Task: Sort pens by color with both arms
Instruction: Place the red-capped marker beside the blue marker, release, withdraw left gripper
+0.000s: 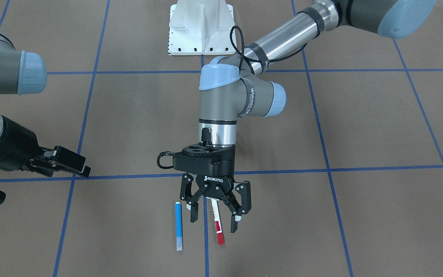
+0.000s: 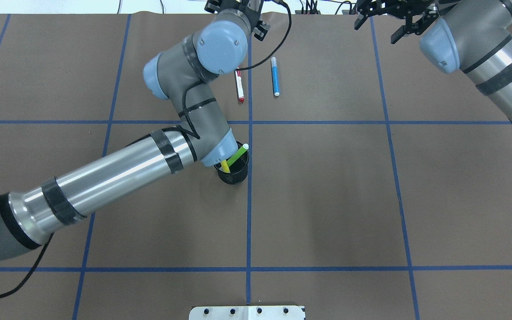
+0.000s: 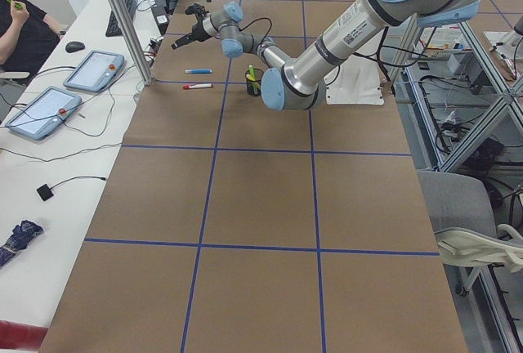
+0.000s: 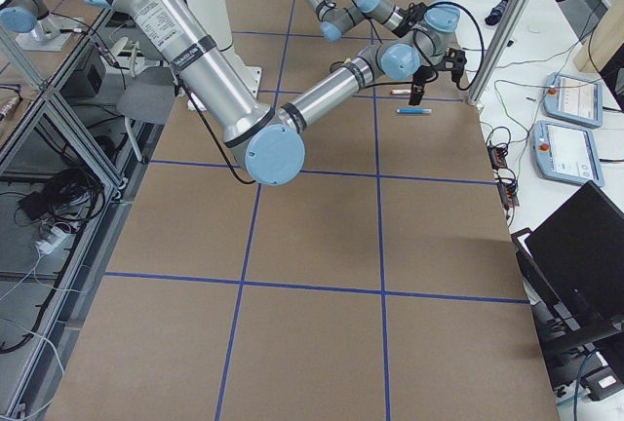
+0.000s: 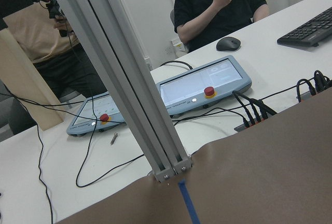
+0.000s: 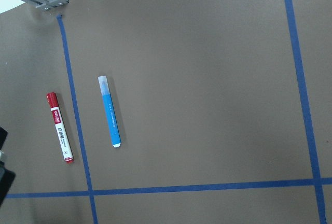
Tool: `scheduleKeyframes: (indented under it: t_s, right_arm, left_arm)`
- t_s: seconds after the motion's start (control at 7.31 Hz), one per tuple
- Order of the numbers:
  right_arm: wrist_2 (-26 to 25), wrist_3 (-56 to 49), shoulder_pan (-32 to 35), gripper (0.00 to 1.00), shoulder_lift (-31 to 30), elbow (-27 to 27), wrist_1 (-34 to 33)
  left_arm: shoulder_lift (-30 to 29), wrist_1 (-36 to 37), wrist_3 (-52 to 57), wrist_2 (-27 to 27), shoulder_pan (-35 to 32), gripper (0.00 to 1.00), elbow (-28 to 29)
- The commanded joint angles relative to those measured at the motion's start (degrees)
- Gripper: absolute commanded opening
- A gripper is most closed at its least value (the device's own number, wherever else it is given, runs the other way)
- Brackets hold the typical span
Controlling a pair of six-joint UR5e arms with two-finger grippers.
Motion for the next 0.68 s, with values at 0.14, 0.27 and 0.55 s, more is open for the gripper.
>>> scheduleKeyframes:
  t_s: [0.14,0.27,0.55]
  right_arm:
    - [-3.4,5.3,-2.5,1.00,0.6,2.3,-1.2]
    - [-3.0,10.7,-4.4,1.00,2.0,2.1,-2.2]
    - [-1.7,16.1,-8.3,1.00,7.9,2.0,-11.3]
  left_arm:
    - [3.9,7.5,1.2,-17.2,-12.1,0.99,-3.8]
    - [6.6,7.3,2.4,-25.7,-17.2,0.99,-3.9]
    - [9.3,6.8,3.5,-32.9,-21.8,0.99,-3.9]
